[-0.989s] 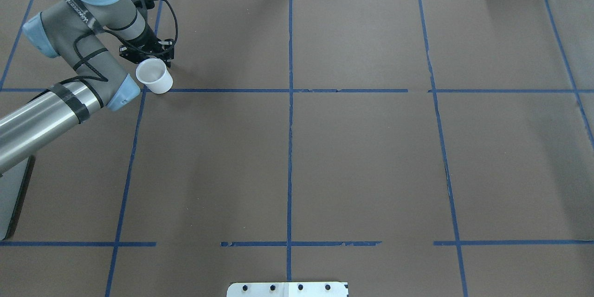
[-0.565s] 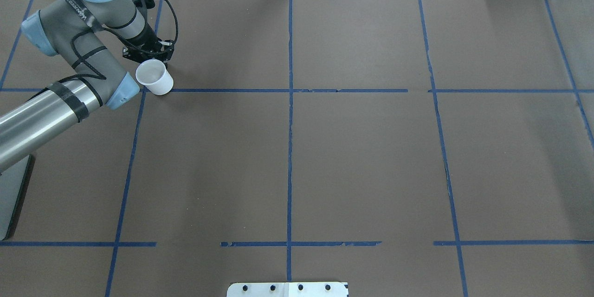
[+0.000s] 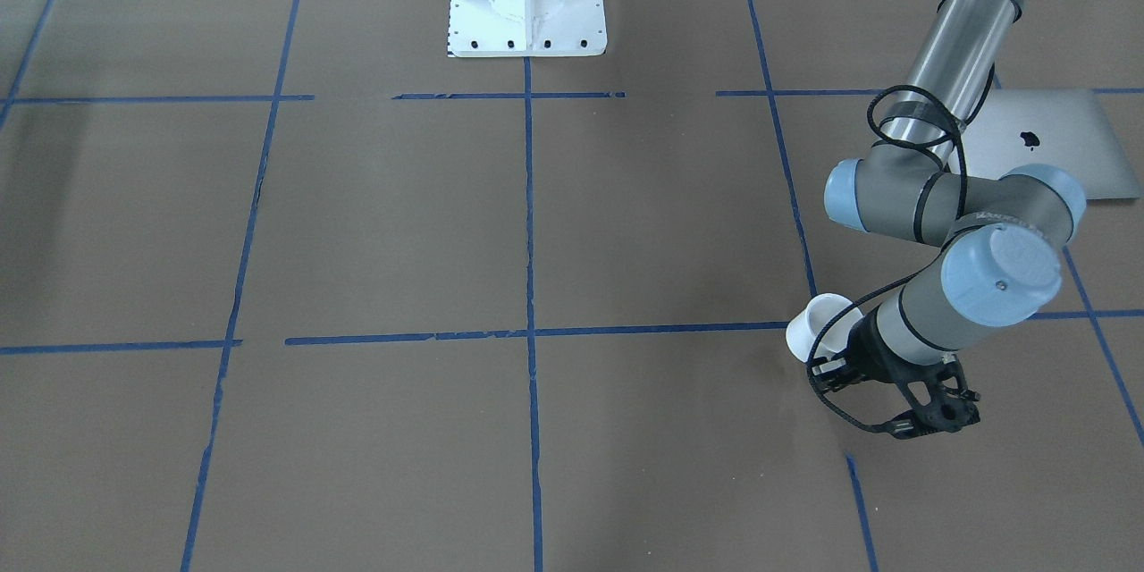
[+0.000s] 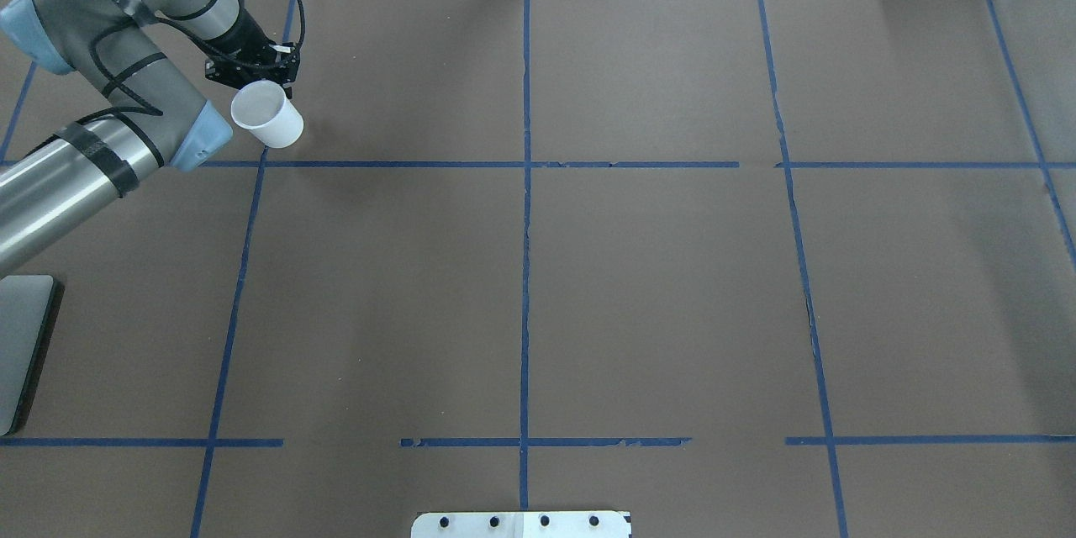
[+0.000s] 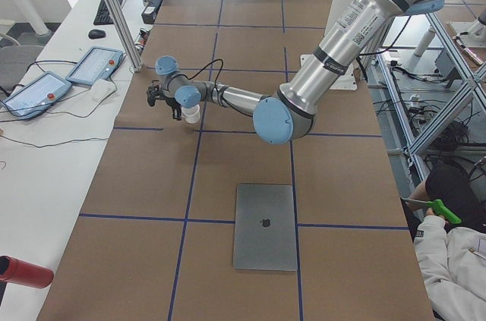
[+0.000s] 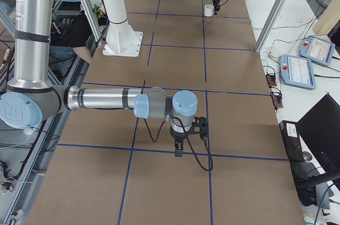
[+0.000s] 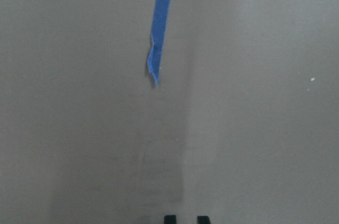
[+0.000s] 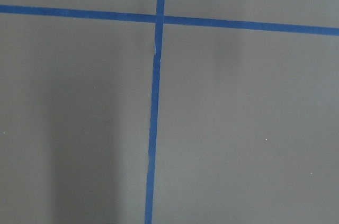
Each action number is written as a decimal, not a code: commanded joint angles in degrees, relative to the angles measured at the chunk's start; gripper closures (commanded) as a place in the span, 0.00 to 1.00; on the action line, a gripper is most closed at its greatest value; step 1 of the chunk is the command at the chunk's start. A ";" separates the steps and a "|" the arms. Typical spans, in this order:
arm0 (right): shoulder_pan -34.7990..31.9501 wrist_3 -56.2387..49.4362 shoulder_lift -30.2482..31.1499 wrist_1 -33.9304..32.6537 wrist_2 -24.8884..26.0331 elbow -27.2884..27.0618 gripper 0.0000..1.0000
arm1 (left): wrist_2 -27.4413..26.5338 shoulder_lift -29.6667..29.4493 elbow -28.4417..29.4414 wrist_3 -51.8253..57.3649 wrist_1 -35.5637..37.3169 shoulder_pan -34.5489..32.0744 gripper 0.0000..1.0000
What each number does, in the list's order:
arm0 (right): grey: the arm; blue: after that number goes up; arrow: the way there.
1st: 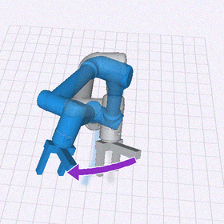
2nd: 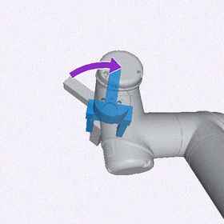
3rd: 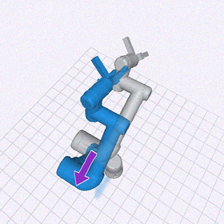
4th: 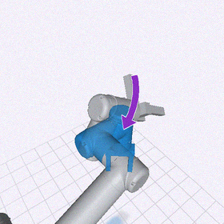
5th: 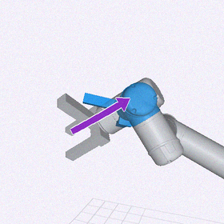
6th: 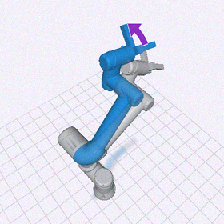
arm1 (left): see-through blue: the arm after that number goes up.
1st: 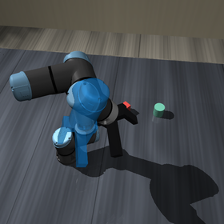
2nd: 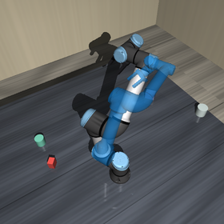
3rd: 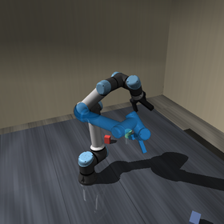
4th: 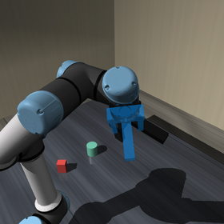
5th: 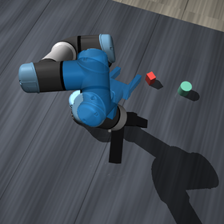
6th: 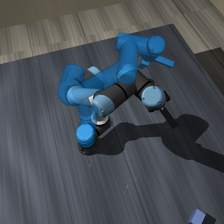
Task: Place cup on laptop
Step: 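Lift the white mug and carry it toward the silver laptop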
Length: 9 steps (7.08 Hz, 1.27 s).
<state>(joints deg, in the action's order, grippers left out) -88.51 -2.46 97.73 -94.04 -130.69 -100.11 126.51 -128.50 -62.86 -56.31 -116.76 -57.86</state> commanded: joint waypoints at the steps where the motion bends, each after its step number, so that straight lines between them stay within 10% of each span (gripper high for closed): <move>1: 0.00 0.00 0.00 0.00 0.08 0.00 0.00 | 1.88 4.55 -4.53 6.35 0.74 -4.78 1.00; 9: 0.00 0.00 0.00 0.00 -0.01 0.00 0.00 | 2.07 47.24 -33.19 36.01 4.63 -16.67 1.00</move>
<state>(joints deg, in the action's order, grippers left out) -88.50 -2.46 97.74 -94.04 -130.66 -100.11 128.59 -88.17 -93.31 -21.12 -110.19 -74.17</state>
